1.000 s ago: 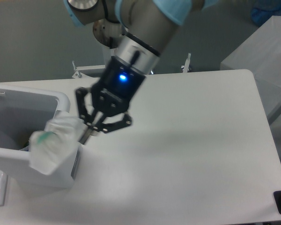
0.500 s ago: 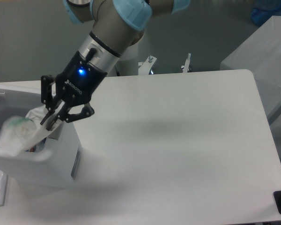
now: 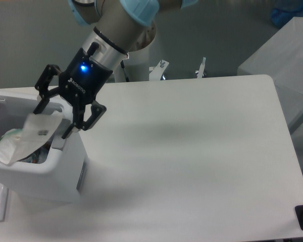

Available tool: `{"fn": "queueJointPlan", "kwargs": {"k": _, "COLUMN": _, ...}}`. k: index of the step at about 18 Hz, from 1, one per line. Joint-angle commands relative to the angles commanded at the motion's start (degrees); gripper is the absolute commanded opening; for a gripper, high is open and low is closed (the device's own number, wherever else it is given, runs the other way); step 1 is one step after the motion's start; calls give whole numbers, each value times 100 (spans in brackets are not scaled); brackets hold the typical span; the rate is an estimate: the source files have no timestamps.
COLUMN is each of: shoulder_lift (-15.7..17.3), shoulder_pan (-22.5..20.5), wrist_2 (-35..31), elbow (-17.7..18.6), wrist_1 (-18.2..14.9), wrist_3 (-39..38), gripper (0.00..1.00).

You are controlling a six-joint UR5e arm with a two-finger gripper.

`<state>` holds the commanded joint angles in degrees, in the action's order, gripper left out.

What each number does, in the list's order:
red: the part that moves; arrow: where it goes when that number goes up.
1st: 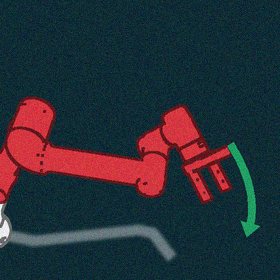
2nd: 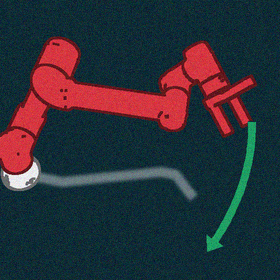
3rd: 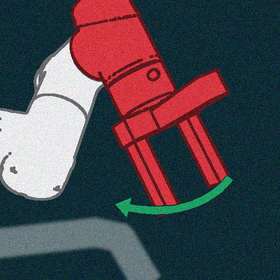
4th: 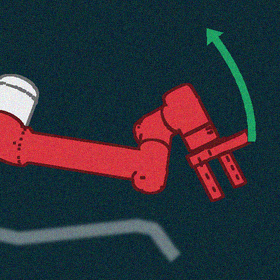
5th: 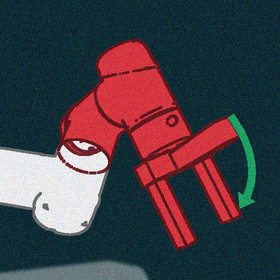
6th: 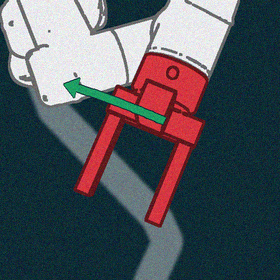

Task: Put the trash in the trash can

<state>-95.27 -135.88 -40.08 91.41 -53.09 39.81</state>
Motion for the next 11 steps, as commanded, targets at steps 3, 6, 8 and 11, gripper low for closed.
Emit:
{"fn": "queueJointPlan", "kwargs": {"k": 3, "shoulder_lift": -44, "shoulder_pan": -88, "wrist_2": 0, "elbow": -35, "wrist_1": 0, "wrist_3": 18, "gripper": 100}}
{"fn": "queueJointPlan", "kwargs": {"k": 6, "shoulder_lift": -140, "shoulder_pan": -79, "wrist_2": 0, "elbow": -132, "wrist_1": 0, "wrist_3": 0, "gripper": 100}}
{"fn": "queueJointPlan", "kwargs": {"k": 8, "shoulder_lift": -298, "shoulder_pan": -79, "wrist_2": -70, "elbow": -272, "wrist_1": 0, "wrist_3": 9, "gripper": 100}}
{"fn": "queueJointPlan", "kwargs": {"k": 11, "shoulder_lift": -876, "shoulder_pan": -140, "wrist_2": -638, "elbow": -736, "wrist_1": -9, "wrist_3": 18, "gripper": 100}}
